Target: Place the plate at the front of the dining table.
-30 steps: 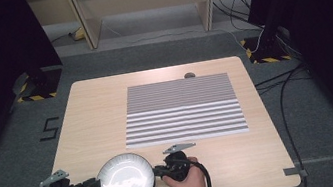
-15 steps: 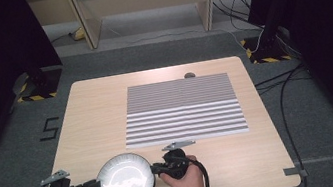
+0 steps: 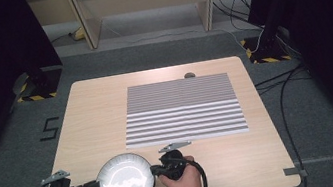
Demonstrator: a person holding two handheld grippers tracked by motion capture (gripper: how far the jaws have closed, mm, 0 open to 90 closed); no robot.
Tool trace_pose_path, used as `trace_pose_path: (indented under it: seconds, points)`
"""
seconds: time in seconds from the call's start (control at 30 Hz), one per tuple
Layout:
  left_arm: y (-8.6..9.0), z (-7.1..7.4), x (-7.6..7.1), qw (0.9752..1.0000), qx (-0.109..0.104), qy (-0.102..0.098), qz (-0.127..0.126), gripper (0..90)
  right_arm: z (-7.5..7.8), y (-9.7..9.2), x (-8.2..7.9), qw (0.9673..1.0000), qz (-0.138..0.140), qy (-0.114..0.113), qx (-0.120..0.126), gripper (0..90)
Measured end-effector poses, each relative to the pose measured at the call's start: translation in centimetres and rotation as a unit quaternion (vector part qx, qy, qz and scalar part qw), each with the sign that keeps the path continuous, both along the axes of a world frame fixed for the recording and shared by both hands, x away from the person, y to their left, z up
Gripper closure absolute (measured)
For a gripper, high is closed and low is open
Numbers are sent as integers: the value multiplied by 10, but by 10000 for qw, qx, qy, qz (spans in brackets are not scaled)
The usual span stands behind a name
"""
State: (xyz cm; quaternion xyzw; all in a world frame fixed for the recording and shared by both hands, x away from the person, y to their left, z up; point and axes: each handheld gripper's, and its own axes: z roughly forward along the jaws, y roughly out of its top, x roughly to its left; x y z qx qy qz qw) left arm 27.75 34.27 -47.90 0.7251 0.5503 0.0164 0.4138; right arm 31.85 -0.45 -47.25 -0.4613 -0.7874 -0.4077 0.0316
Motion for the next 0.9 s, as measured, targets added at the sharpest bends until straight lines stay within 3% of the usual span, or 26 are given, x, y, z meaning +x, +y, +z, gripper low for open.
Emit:
trace_pose_path:
  seconds: [0.07,0.1,0.13,0.17,0.2,0.23,0.27,0.3,0.37,0.43,0.5,0.53,0.6,0.9]
  points:
    - [0,0,0,10000,23,25,-6,757,3,0,0,10000,67,-15,8,900]
    - [0,0,1,10000,37,38,-9,758,1,2,0,9997,189,131,118,900]
    - [-1,0,1,10000,47,43,-13,757,-5,8,-2,9973,436,541,235,900]
    - [-1,0,1,10000,47,43,-13,756,-9,14,-6,9984,380,393,173,900]
    - [-1,0,0,10000,37,44,-9,751,-9,20,-10,9992,396,104,-46,900]
    - [0,0,-1,10000,-25,40,11,749,-7,24,-13,9987,453,-10,-216,876]
    - [0,0,-1,10000,-25,40,11,748,-7,24,-13,9987,453,-10,-216,876]
    - [2,-1,0,9999,-120,61,18,745,-4,22,-11,9993,373,2,-55,831]
    - [2,-1,1,9999,-130,53,9,743,1,12,-6,9999,121,-87,31,818]
    - [2,0,1,9999,-103,43,6,737,5,3,0,9999,-87,-124,-21,807]
    - [1,0,1,10000,-92,35,13,734,6,0,1,9998,-138,-120,-33,814]
    - [0,-1,1,10000,-82,41,25,733,4,-2,2,10000,-76,36,-25,839]
    - [0,0,1,10000,-79,36,43,733,2,0,1,10000,16,79,-43,858]
    - [0,0,0,9999,-42,112,-12,735,1,5,1,9998,-71,4,-168,862]
